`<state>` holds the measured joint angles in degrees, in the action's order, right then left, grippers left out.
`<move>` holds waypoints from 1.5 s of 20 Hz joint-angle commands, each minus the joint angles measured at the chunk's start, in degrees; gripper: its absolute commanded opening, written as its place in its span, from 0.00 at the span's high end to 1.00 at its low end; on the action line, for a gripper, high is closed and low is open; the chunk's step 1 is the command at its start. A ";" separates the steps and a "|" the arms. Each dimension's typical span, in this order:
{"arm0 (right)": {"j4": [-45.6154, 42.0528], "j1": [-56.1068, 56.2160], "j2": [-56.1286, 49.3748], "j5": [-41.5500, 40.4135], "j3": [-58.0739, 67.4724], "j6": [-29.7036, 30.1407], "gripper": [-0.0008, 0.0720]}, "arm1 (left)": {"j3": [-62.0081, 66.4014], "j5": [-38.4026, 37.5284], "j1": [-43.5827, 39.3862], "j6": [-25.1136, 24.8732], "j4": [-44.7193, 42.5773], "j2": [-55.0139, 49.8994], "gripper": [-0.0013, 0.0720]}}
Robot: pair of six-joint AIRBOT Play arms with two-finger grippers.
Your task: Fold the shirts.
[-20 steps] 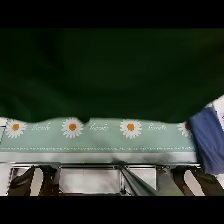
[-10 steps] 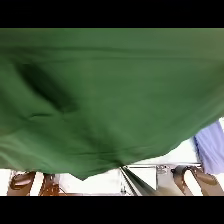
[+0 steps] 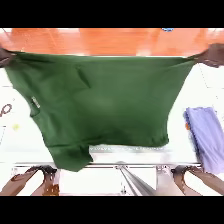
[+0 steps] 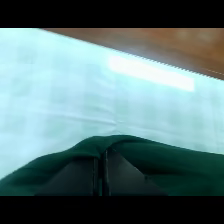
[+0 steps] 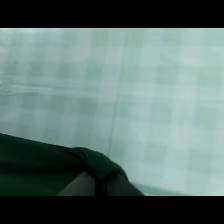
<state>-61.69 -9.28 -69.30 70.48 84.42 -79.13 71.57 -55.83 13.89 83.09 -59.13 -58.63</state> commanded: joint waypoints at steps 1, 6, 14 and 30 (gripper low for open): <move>2.71 2.60 -17.84 -10.62 4.20 1.57 0.95 | 3.28 8.79 0.00 -1.66 5.20 -18.88 0.96; 6.23 2.58 -37.20 -11.82 19.65 0.22 0.95 | 16.09 7.63 -0.48 -0.63 5.27 -38.71 0.96; 4.83 0.63 -38.64 6.88 21.31 1.84 0.95 | 17.49 -10.54 3.23 -2.36 3.37 -39.76 0.96; -4.48 -4.24 -31.10 15.52 10.05 -3.98 0.42 | 2.67 -22.25 10.16 -7.41 -0.68 -32.85 0.29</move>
<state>-62.78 -10.48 -104.49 81.54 94.28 -81.67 74.85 -76.58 21.10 75.61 -58.48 -95.46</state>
